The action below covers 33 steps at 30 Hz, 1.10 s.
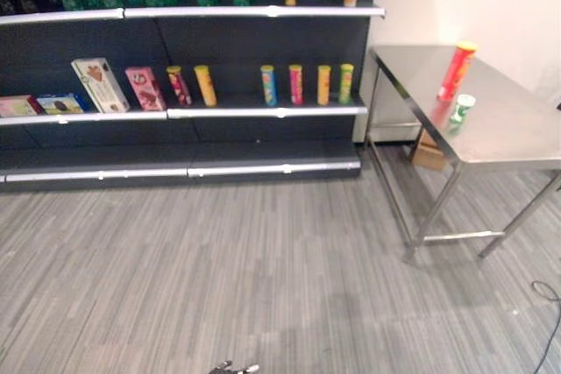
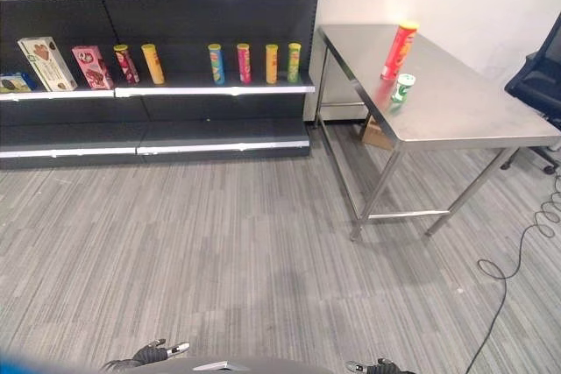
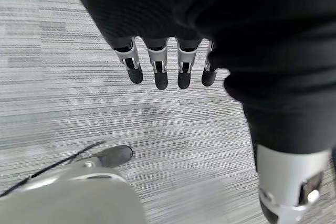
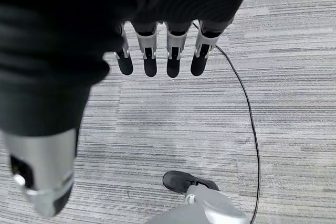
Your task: Put the goods on the table back onto the shelves and tidy them up.
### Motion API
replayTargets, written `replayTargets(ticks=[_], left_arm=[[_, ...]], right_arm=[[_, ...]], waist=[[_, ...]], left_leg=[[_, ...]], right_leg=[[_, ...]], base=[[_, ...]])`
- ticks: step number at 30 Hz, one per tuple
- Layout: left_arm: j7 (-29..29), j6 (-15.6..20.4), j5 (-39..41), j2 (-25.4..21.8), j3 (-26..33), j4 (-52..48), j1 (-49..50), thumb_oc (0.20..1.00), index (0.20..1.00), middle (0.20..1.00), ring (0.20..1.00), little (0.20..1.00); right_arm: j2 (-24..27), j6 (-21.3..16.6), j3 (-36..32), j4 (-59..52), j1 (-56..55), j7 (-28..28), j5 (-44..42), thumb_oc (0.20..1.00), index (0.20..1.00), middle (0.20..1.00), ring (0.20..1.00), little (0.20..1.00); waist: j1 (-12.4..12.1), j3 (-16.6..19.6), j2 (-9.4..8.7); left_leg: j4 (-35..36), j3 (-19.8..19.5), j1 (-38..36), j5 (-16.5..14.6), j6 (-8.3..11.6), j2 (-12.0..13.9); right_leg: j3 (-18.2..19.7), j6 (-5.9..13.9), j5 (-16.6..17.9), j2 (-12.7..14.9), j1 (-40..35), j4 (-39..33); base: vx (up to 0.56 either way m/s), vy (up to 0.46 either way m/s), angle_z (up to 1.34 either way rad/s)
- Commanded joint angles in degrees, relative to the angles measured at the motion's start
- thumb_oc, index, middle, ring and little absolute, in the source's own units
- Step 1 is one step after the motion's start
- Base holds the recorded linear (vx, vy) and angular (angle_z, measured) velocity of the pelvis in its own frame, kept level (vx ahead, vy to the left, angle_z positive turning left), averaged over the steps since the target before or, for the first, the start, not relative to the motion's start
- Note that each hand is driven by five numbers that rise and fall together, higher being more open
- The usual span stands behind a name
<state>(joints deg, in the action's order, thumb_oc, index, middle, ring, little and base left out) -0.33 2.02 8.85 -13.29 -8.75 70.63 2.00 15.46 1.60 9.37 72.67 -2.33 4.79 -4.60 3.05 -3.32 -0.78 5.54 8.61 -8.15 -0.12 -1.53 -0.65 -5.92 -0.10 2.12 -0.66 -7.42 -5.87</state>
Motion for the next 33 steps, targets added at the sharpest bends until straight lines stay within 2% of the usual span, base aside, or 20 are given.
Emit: replayTargets(ticks=[1, 7, 21, 33], left_arm=[[-0.6, 1.2, 1.5, -0.8, -0.2, 1.3, -3.5, 1.000, 1.000, 1.000, 1.000, 1.000], [0.5, 1.2, 1.4, -1.1, 0.4, 1.3, -3.5, 1.000, 1.000, 1.000, 1.000, 1.000], [0.4, 0.9, -4.7, -1.1, -2.7, 2.5, -4.0, 1.000, 1.000, 1.000, 1.000, 1.000], [0.8, 0.7, -4.6, -1.2, -2.4, 2.5, -3.8, 1.000, 1.000, 1.000, 1.000, 1.000]], right_arm=[[1.7, -0.6, 0.9, 1.2, 3.1, 0.5, -0.9, 1.000, 1.000, 1.000, 1.000, 1.000], [1.5, -0.6, 1.0, 1.1, 3.0, 0.7, -0.9, 1.000, 1.000, 1.000, 1.000, 1.000], [2.4, -0.7, 2.0, 1.1, 3.0, -0.1, 0.1, 1.000, 1.000, 1.000, 1.000, 1.000], [2.1, -0.6, 2.5, 1.4, 2.7, -0.2, 0.5, 1.000, 1.000, 1.000, 1.000, 1.000]], waist=[[1.3, -1.1, -0.58], [1.2, -1.3, -0.53], [1.6, -1.6, -0.44], [1.7, -2.0, -0.67]], left_leg=[[-2.5, -0.1, 0.5, -3.1, 5.80, 4.2], [-2.4, -0.2, 0.7, -3.0, 5.83, 4.2], [-3.1, 0.0, 0.8, -3.4, 5.80, 4.4], [-4.0, -0.4, 1.6, -3.2, 6.11, 5.1]], right_leg=[[0.5, 7.04, -6.9, 5.5, -0.5, 1.7], [0.4, 7.06, -6.9, 5.5, -0.5, 1.7], [1.0, 6.87, -7.0, 5.3, -0.1, 2.2], [1.3, 6.35, -7.4, 4.5, 0.3, 2.4]], base=[[0.00, 0.000, 0.00], [0.00, 0.000, 0.00], [0.00, 0.000, 0.00], [0.00, -0.017, 0.00]])
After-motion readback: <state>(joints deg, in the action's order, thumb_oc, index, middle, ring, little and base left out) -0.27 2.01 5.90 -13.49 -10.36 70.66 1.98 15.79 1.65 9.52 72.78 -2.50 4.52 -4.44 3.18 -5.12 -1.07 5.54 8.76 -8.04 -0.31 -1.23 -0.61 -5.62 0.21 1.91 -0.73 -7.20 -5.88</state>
